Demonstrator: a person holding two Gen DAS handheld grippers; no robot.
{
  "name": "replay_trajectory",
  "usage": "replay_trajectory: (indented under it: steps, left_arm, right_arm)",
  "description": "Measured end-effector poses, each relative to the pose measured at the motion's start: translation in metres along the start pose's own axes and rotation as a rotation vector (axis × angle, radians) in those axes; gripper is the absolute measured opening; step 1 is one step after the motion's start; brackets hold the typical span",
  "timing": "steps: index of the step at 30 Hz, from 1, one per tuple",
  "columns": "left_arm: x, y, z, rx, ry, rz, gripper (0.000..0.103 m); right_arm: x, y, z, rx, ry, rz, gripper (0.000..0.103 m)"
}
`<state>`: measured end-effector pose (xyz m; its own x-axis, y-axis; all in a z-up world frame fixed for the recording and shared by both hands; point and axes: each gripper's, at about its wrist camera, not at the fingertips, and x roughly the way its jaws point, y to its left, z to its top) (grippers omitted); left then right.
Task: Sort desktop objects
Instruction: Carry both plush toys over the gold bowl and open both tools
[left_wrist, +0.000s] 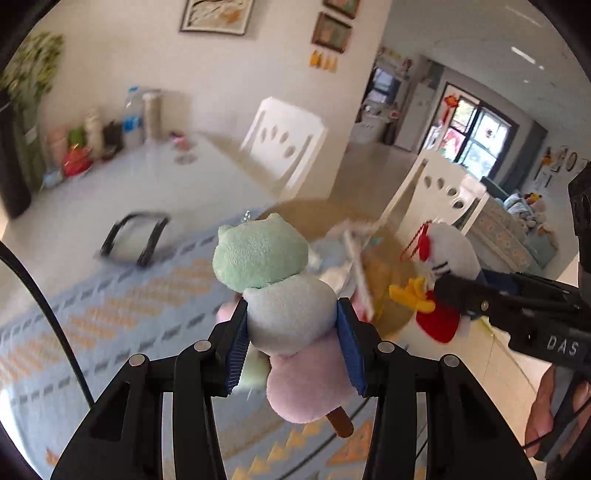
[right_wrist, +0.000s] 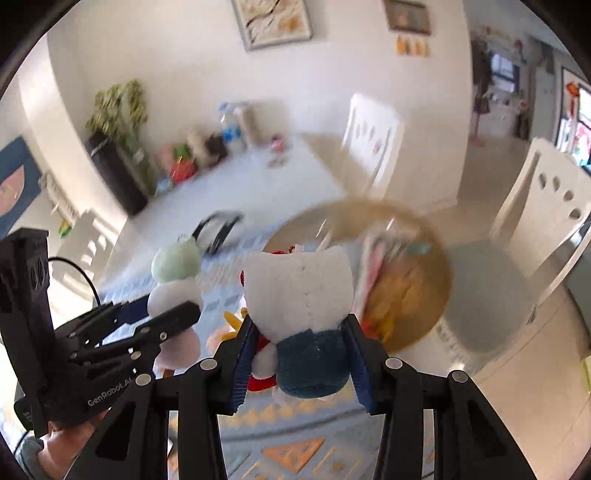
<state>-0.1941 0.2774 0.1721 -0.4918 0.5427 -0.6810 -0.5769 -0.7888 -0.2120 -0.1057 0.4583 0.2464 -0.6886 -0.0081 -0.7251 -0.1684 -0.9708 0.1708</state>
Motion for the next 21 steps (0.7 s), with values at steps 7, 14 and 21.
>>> replay_trajectory:
  steps: [7, 14, 21]
  left_arm:
    - [0.045, -0.017, 0.052, 0.068, 0.001, -0.034, 0.043]
    - [0.101, -0.011, 0.061, 0.048, 0.082, -0.063, 0.043]
    - [0.119, -0.002, 0.066, -0.011, 0.155, -0.105, 0.051]
  right_arm:
    - [0.032, -0.038, 0.046, 0.05, -0.035, -0.054, 0.045]
    - [0.077, -0.061, 0.063, 0.124, -0.007, -0.07, 0.045]
    - [0.116, -0.064, 0.075, 0.117, 0.108, -0.16, 0.048]
